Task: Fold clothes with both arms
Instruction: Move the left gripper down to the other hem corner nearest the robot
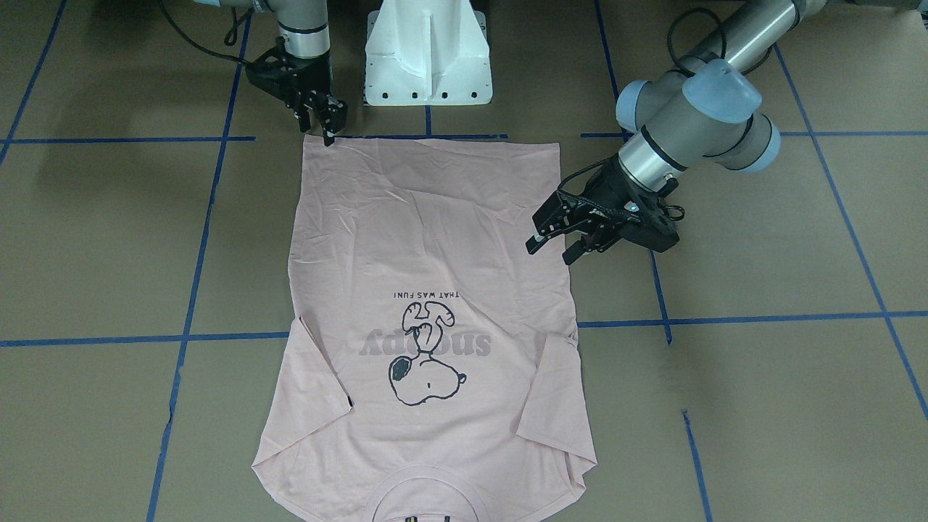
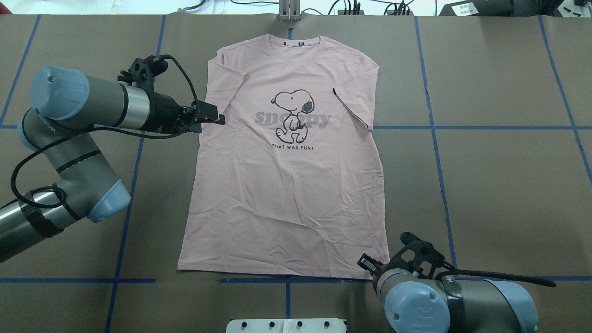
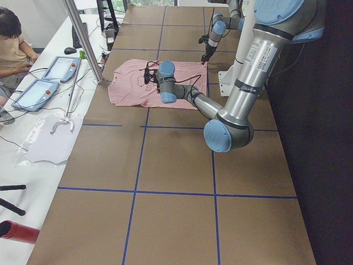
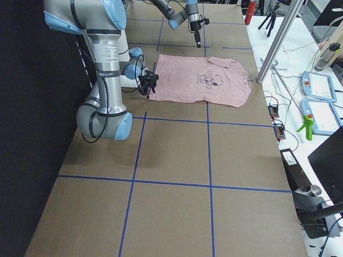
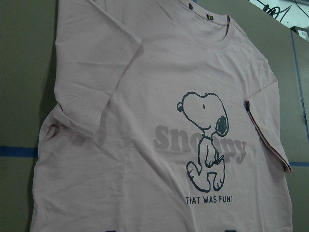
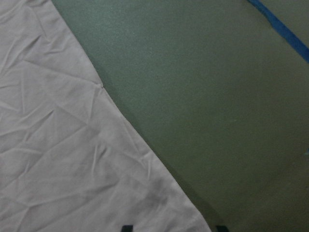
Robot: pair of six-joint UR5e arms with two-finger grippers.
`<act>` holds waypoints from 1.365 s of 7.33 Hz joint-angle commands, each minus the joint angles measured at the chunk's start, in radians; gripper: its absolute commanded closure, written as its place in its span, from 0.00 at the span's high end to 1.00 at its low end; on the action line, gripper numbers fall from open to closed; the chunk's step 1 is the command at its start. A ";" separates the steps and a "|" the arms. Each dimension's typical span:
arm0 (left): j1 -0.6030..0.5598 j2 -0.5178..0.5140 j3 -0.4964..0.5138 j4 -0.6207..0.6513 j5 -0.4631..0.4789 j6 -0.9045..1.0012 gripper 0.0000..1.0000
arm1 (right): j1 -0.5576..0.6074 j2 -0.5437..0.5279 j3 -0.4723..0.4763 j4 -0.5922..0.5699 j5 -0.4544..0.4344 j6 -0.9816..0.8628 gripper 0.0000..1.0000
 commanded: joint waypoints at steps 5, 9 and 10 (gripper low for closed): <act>0.002 -0.002 0.001 0.000 0.002 -0.001 0.81 | 0.000 -0.014 -0.014 -0.004 0.013 0.003 0.49; 0.000 -0.002 -0.001 0.000 0.002 -0.001 0.81 | 0.000 0.001 -0.002 -0.003 0.053 0.001 0.00; -0.003 0.000 -0.028 0.005 0.011 -0.025 0.81 | 0.001 0.001 0.019 -0.003 0.054 0.001 0.00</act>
